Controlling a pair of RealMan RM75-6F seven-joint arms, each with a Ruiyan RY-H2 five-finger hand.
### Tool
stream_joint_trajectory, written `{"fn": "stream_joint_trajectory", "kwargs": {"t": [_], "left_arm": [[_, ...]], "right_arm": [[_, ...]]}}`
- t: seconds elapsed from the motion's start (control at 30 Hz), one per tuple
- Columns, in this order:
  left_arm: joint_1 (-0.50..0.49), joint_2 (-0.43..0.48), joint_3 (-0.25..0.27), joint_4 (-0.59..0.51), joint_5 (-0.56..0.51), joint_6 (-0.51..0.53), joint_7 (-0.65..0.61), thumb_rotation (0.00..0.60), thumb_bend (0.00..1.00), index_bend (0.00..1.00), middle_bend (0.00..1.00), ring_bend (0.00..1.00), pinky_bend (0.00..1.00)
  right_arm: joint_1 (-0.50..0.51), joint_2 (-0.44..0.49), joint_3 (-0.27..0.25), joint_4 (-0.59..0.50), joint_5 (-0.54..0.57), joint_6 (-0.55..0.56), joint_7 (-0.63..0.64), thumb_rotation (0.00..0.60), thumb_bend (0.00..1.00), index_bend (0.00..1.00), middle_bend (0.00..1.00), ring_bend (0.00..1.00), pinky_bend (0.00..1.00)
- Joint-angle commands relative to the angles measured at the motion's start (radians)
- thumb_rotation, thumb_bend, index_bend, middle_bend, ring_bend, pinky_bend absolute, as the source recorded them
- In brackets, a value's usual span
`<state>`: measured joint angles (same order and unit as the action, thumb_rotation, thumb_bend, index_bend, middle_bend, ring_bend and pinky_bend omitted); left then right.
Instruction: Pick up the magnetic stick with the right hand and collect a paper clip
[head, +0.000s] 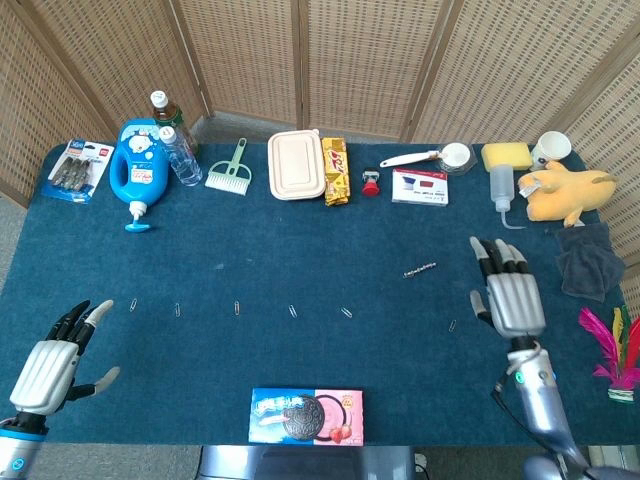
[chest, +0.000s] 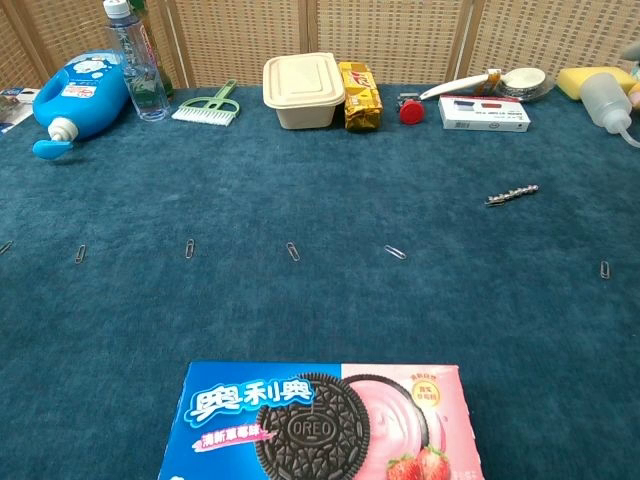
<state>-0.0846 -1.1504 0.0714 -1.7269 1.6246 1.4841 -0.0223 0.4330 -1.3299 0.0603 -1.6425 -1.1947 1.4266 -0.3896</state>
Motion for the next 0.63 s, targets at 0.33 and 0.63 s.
{"fn": "stream_joint_trajectory", "kwargs": {"t": [0.33,0.63], "left_arm": [[0.04,-0.023,0.029,0.012,0.065,0.055,0.03,0.6,0.42,0.03,0.15,0.02,0.1],[0.037,-0.016,0.026,-0.004,0.058,0.04,0.046,0.6,0.42,0.05,0.15,0.02,0.1]], "right_arm": [[-0.183,0.039,-0.096,-0.083,-0.137,0.151,0.035,0.6,0.46,0.0,0.13,0.06,0.12],[-0.231,0.03,-0.1,-0.047,-0.158,0.153,0.072,0.6,0.46,0.0,0.13,0.06,0.12]]}}
